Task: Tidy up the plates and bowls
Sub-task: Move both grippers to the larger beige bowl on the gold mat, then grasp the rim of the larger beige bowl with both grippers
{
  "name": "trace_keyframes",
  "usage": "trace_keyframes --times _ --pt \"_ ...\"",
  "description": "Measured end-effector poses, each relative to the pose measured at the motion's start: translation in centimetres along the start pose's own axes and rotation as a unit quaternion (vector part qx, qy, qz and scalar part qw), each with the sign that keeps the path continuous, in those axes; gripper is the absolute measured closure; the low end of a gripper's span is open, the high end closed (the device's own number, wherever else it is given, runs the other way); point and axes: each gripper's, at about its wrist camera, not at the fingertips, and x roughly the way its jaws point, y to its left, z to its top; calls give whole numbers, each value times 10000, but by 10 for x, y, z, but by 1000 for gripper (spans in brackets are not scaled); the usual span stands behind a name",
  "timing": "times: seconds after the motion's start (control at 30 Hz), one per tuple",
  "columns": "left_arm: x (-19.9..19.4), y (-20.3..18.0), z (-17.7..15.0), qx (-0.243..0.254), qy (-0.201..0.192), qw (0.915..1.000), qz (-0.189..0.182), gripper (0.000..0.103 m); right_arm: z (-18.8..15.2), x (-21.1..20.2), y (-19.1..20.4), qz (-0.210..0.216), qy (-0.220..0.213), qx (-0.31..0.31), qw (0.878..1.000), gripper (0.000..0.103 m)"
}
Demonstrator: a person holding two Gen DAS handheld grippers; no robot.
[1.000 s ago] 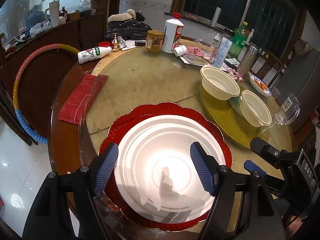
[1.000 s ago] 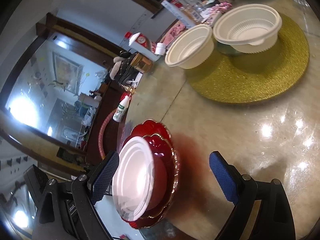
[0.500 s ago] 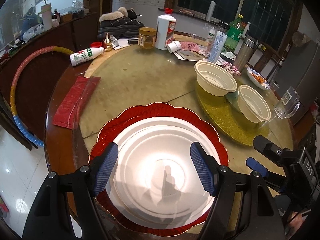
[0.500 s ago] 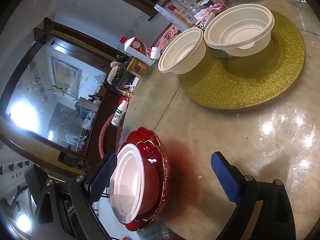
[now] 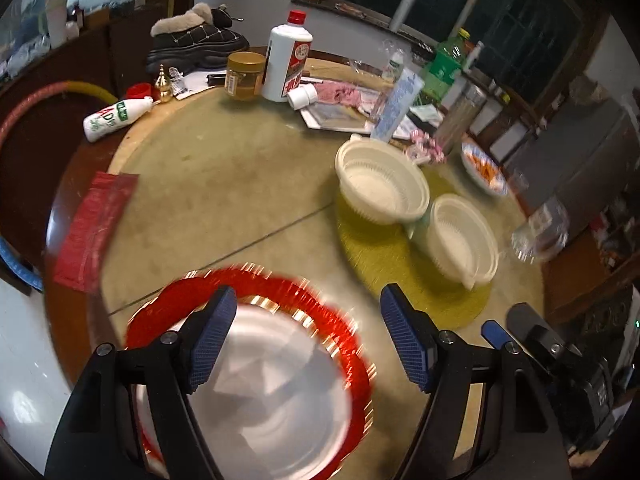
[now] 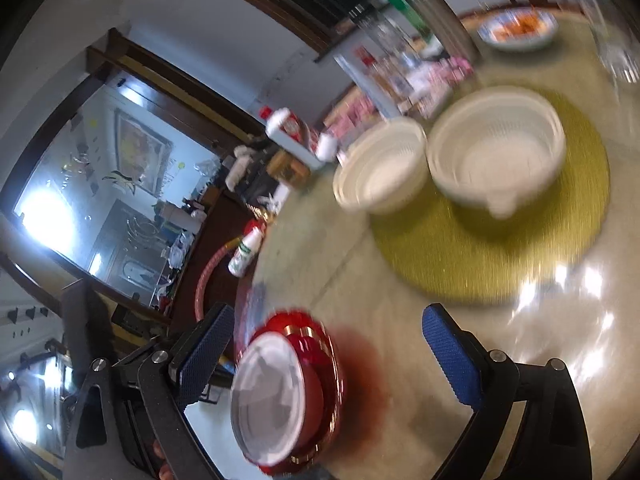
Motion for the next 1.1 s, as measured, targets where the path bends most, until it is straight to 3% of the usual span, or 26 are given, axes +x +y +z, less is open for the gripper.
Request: trace_keyframes --times 0.13,0.3,0.37,0.43,0.5,0.57,0.63,0.77,0.83,0.87,0.9,0.93,1.0,1.1 --pt "27 -18 26 -335 23 9994 -32 29 44 6 2 -168 -143 -50 9997 6" --pt "74 -31 50 -601 222 9979 37 29 109 42 -9 -566 -193 -178 9981 8" --pt "92 -34 59 -748 305 9967 121 29 129 61 -18 -704 -144 -190 9972 15" --pt "112 -36 68 -874 478 9949 172 29 148 82 -26 -795 -2 -204 9966 28" --pt "130 -38 77 -973 577 9932 260 29 161 106 -32 -887 176 -280 9955 32" --pt "143 -43 83 -927 557 9934 374 29 172 131 -40 -1209 410 -381 9911 41" --pt "155 -45 86 -901 568 9930 517 29 179 151 -50 -1347 652 -376 9880 58" --pt "177 -39 90 -1037 716 9899 648 29 182 181 -68 -1762 1035 -410 9780 64" --pt "186 -40 90 -971 817 9897 670 30 178 193 -76 -1846 1246 -355 9742 77" --pt "192 -42 89 -862 861 9898 738 36 176 196 -76 -1874 1270 -412 9732 82" --pt "196 -43 88 -763 942 9898 753 62 173 198 -77 -1935 1318 -449 9712 89" --pt "200 -44 86 -656 1069 9896 705 79 172 198 -76 -1929 1305 -467 9714 91" --pt "199 -49 85 -448 1076 9909 679 86 169 193 -72 -1816 1277 -481 9739 92" --pt "185 -53 83 -305 930 9924 740 86 166 180 -61 -1794 1219 -593 9744 92"
